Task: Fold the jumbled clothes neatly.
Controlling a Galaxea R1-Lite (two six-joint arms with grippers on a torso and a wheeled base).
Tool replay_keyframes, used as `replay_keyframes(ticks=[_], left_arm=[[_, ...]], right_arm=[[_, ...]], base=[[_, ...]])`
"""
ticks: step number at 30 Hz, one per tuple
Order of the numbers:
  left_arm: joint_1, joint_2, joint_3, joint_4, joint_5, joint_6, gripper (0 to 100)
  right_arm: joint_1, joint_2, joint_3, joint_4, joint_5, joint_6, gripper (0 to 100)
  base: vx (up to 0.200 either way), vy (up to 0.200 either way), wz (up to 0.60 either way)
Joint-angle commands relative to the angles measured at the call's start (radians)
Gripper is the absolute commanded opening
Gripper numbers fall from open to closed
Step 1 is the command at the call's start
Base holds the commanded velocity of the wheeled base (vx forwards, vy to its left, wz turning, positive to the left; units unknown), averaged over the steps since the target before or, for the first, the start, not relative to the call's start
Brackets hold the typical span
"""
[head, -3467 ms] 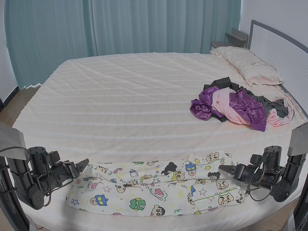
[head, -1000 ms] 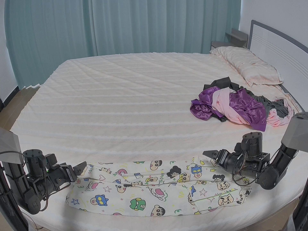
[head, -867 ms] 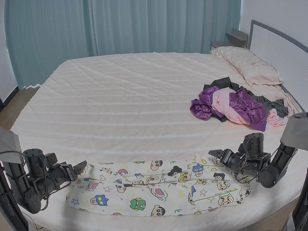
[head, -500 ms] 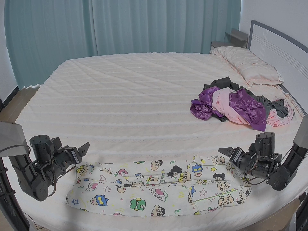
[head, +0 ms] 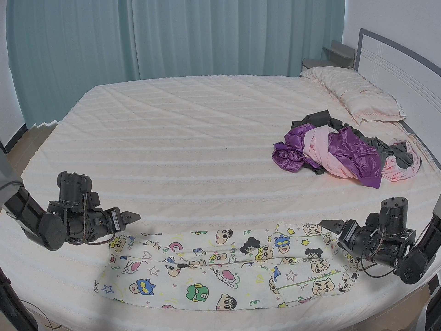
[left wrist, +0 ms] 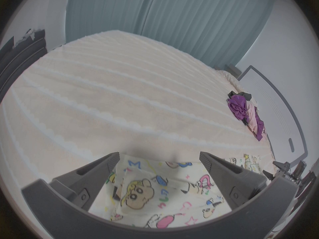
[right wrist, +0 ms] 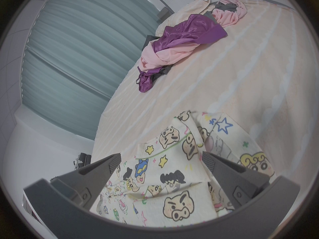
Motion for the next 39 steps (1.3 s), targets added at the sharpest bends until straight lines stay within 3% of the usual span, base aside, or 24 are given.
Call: replay_keyframes(ticks=[1, 8, 24, 25, 34, 39], left_arm=[[0.005, -0.091, -0.07, 0.115, -0.068, -0.013, 100], [0.005, -0.047, -0.013, 0.11, -0.065, 0.065, 100], [0.002, 0.01, 0.022, 0.095, -0.06, 0.073, 100], [0.002, 0.011, 0.022, 0.095, -0.058, 0.073, 0], [0.01, -0.022, 0.04, 0.095, -0.016, 0.07, 0], [0.005, -0.128, 0.123, 0.095, -0.023, 0.079, 0]], right_arm=[[0.012, -0.019, 0.083, -0.043, 0.03, 0.007, 100], [0.029, -0.022, 0.087, -0.043, 0.03, 0.007, 100], [0.029, -0.02, 0.089, -0.043, 0.03, 0.007, 100], [0.029, -0.02, 0.089, -0.043, 0.031, 0.007, 100], [0.029, -0.017, 0.089, -0.043, 0.031, 0.007, 100], [0.031, -0.017, 0.089, -0.043, 0.031, 0.007, 100]], base=[[0.0, 0.0, 0.0], [0.0, 0.0, 0.0], [0.0, 0.0, 0.0], [0.0, 0.0, 0.0], [0.0, 0.0, 0.0], [0.0, 0.0, 0.0]])
